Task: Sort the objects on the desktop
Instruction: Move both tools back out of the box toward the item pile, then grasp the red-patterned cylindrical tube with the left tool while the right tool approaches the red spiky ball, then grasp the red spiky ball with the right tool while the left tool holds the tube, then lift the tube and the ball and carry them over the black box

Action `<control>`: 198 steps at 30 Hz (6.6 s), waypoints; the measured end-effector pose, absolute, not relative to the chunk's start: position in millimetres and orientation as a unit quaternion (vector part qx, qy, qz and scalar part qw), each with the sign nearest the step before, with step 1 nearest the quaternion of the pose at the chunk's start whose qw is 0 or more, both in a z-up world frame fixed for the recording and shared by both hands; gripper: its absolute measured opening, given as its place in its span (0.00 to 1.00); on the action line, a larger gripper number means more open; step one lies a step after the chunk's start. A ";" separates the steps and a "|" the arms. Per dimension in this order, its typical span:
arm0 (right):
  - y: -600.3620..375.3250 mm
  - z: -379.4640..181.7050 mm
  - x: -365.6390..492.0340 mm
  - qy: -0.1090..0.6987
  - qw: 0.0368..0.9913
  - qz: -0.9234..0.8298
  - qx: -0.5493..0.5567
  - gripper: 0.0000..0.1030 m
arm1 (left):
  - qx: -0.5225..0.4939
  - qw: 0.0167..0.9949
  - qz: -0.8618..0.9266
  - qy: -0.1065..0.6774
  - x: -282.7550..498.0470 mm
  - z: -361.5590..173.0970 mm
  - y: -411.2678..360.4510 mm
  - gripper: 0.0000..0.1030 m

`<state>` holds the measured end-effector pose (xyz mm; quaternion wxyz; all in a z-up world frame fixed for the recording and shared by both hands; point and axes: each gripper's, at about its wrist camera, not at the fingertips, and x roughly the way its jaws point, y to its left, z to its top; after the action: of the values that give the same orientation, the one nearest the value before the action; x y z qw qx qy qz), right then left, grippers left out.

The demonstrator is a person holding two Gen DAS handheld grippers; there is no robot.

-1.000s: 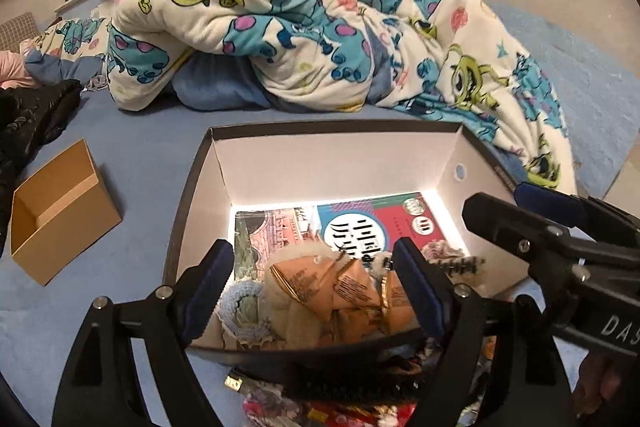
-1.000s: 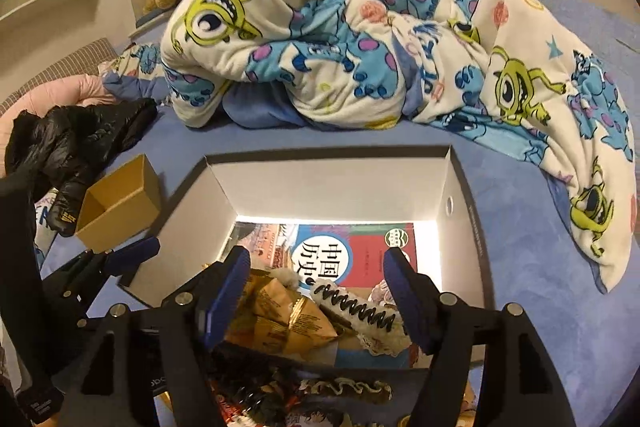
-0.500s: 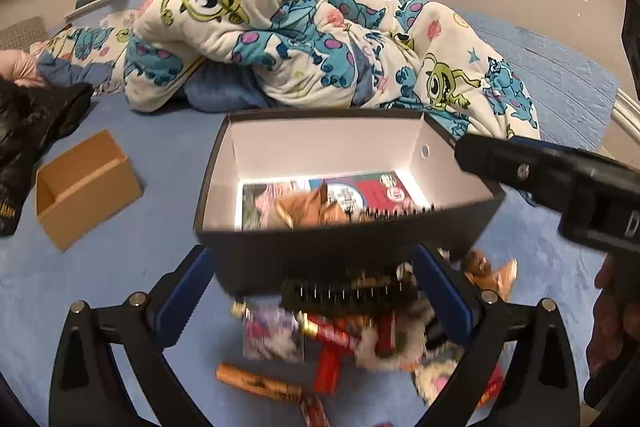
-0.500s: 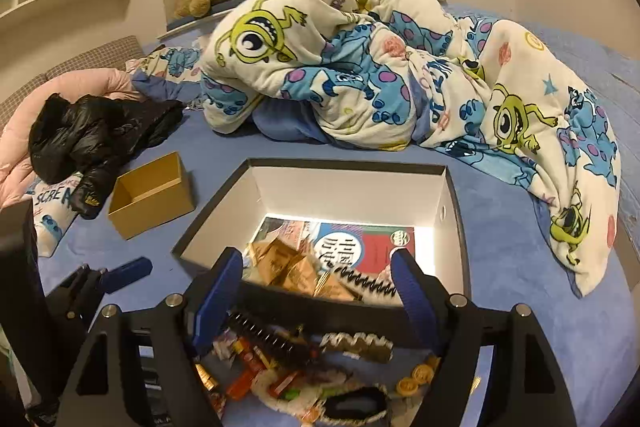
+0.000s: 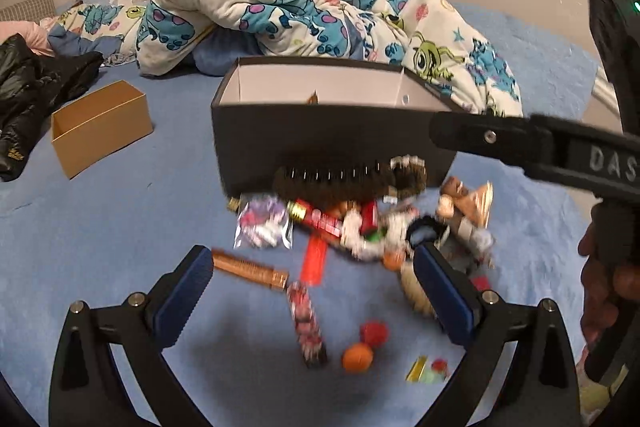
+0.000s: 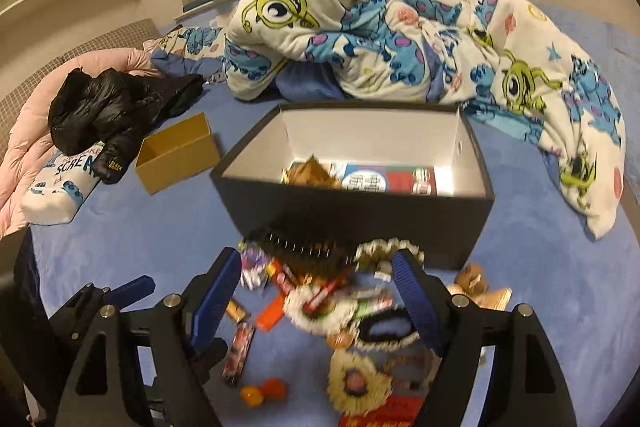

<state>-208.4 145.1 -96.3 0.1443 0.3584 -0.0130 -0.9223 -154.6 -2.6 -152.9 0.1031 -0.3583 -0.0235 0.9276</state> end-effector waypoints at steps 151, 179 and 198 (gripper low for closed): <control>99.4 -232.6 -177.9 0.003 0.201 -0.862 0.466 0.25 | -0.378 0.140 0.914 -0.045 -142.3 -229.0 -27.8 0.19; 140.1 -161.7 -205.4 -0.005 0.153 -0.897 0.416 0.25 | -0.365 0.124 0.922 -0.040 -191.3 -164.9 6.2 0.19; 150.0 -103.7 -266.9 -0.004 0.141 -0.916 0.375 0.25 | -0.339 0.139 0.930 -0.009 -278.1 -109.5 32.5 0.19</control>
<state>-266.9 150.0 -103.7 0.1409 0.3751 -0.0040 -0.9162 -278.1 32.5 -109.5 0.1392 -0.3390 -0.0087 0.9304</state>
